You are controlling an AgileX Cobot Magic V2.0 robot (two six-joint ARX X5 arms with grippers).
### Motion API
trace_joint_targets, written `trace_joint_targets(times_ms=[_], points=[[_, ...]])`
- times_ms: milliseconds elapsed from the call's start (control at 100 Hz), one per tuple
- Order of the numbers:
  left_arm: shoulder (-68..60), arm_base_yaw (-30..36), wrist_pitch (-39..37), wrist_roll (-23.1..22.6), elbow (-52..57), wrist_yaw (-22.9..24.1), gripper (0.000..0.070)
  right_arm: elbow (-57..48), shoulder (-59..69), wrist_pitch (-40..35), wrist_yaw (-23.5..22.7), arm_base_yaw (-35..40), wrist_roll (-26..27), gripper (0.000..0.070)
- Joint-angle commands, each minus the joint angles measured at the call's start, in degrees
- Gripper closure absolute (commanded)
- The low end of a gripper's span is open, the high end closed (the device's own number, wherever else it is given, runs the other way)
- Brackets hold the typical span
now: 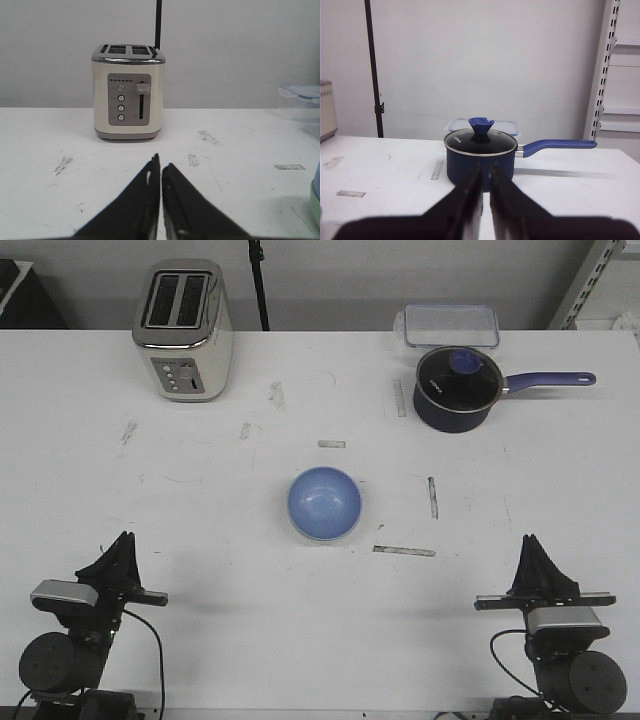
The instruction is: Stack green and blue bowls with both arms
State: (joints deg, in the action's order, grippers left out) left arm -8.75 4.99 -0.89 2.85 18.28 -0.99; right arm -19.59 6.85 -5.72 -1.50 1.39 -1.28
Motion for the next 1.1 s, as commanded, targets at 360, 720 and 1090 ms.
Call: trace_joint_targets(times_ms=[360, 720, 1090], points=[[1.0, -0.2, -1.6, -2.6, -3.5, 1.5, 0.0698, -0.3, -0.1, 0.6, 0.0, -0.1, -0.1, 0.0685], [2.6, -2.9, -4.5, -2.6, -10.6, 1.5, 0.0698, -0.3, -0.1, 0.6, 0.0, -0.1, -0.1, 0.0685], [8.6, -3.4, -8.0, -2.0, -17.6, 1.2, 0.0698, -0.3, -0.1, 0.5, 0.0, -0.1, -0.1, 0.0685]])
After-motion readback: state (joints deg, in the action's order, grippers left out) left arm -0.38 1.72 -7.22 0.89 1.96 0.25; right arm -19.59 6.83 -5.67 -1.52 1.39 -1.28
